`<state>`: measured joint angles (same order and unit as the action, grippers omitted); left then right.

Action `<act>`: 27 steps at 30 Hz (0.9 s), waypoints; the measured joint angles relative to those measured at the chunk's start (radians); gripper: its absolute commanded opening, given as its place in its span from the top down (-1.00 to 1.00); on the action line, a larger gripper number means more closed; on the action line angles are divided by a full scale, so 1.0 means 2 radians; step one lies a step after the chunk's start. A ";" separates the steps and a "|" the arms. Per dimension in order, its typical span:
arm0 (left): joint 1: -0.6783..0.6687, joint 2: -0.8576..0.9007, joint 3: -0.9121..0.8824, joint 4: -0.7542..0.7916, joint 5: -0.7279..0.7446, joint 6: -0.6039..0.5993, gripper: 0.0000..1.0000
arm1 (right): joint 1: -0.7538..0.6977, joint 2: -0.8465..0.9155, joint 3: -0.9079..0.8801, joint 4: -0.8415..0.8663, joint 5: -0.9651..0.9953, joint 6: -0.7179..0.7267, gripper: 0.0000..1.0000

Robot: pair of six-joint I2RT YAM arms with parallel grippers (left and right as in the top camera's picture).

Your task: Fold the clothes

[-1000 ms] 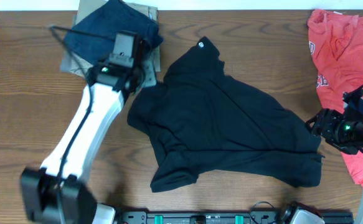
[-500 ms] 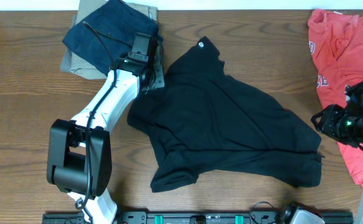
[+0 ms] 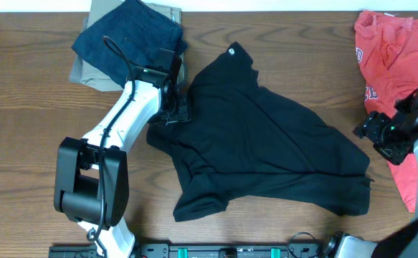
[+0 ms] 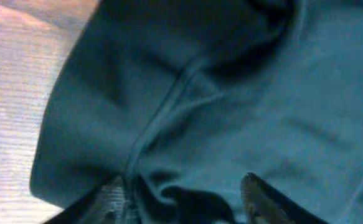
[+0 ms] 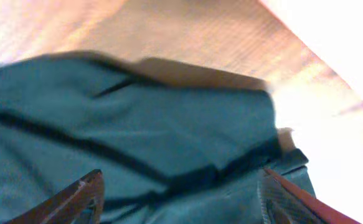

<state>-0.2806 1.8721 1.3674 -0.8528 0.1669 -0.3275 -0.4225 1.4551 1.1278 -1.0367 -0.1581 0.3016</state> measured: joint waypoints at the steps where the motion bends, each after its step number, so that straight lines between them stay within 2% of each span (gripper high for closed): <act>1: 0.000 0.000 -0.002 -0.002 0.000 -0.001 -0.53 | 0.000 0.014 0.000 0.002 0.014 0.012 -0.56; 6: -0.001 0.000 -0.024 -0.002 -0.001 -0.002 -0.97 | 0.000 0.061 -0.002 0.014 0.052 0.053 -0.57; 19: -0.001 0.000 -0.072 0.023 -0.019 -0.004 -0.96 | -0.013 0.094 -0.004 -0.021 0.063 0.068 -0.56; 23: -0.001 0.000 -0.078 0.038 -0.020 -0.004 -0.96 | -0.013 0.094 -0.012 0.001 0.063 0.068 -0.54; 27: -0.001 0.000 -0.086 0.046 -0.020 -0.005 -0.96 | -0.013 0.094 -0.040 0.058 0.063 0.066 -0.44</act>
<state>-0.2825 1.8721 1.1957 -0.7616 0.1276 -0.3367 -0.4477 1.6428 1.0485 -0.9215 -0.0330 0.4339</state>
